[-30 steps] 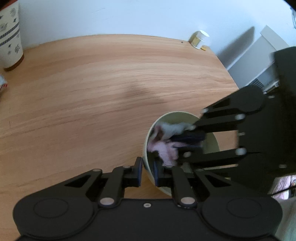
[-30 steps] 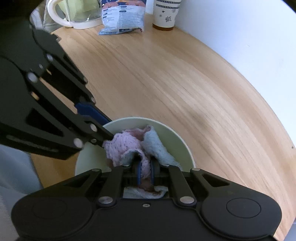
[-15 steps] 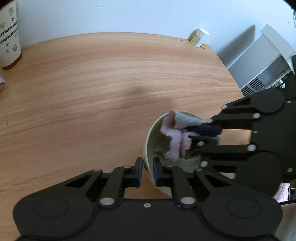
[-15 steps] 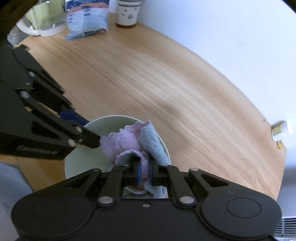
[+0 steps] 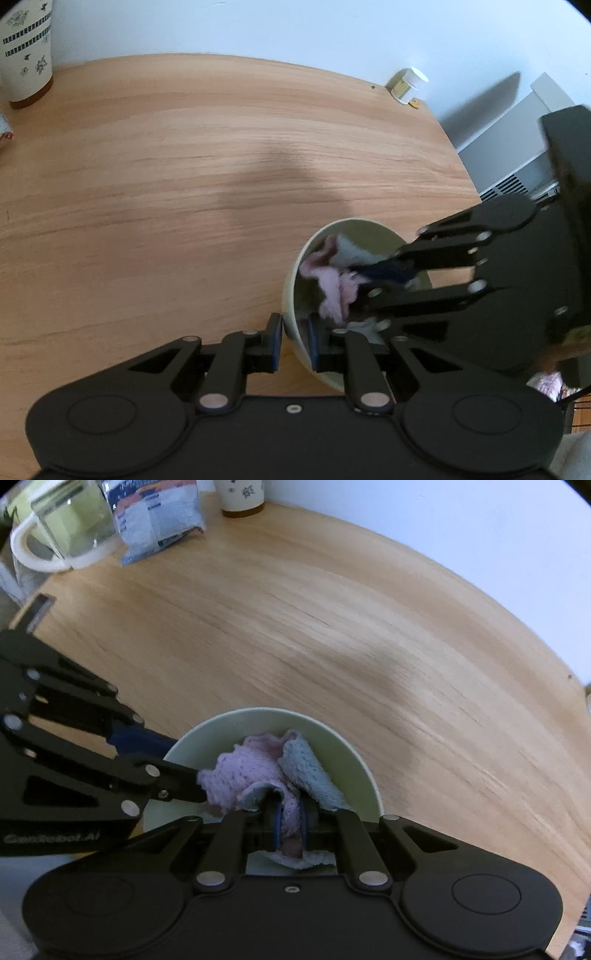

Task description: Clean bowl

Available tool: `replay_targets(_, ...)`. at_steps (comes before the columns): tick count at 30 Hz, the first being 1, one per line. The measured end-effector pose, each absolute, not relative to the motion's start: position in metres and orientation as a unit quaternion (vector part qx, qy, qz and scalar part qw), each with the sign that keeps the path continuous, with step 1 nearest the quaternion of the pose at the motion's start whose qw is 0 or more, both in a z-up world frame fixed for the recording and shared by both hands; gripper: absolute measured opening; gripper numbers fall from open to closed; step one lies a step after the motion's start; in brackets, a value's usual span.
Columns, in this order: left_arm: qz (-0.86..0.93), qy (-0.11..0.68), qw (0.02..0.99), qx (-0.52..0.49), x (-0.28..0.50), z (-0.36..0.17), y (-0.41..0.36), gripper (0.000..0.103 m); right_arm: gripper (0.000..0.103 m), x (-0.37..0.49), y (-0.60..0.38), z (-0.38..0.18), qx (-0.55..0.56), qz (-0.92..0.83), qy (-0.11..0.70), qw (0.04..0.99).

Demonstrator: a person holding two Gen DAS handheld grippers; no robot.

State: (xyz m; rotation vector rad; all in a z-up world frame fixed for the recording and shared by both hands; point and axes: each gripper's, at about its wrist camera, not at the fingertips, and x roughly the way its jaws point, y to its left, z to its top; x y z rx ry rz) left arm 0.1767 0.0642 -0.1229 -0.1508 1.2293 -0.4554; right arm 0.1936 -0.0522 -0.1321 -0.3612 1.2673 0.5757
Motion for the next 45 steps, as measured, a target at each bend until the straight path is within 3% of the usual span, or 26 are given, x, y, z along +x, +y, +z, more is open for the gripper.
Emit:
replay_targets(10, -0.205, 0.574, 0.79, -0.062, 0.18, -0.124, 0.061, 0.013, 0.011, 0.194, -0.054, -0.098, -0.169, 0.289, 0.597, 0.729)
replay_targets(25, -0.22, 0.565, 0.795, -0.038, 0.176, -0.123, 0.052, 0.014, 0.011, 0.187, -0.033, -0.142, -0.246, 0.334, 0.646, 0.641)
replay_targets(38, -0.202, 0.562, 0.801, -0.05, 0.173, -0.122, 0.053, 0.01, 0.01, 0.185, -0.018, -0.163, -0.233, 0.333, 0.62, 0.671)
replay_targets(45, -0.187, 0.56, 0.804, -0.07, 0.174, -0.123, 0.058, 0.01, 0.01, 0.199, -0.017, -0.141, -0.222, 0.331, 0.607, 0.688)
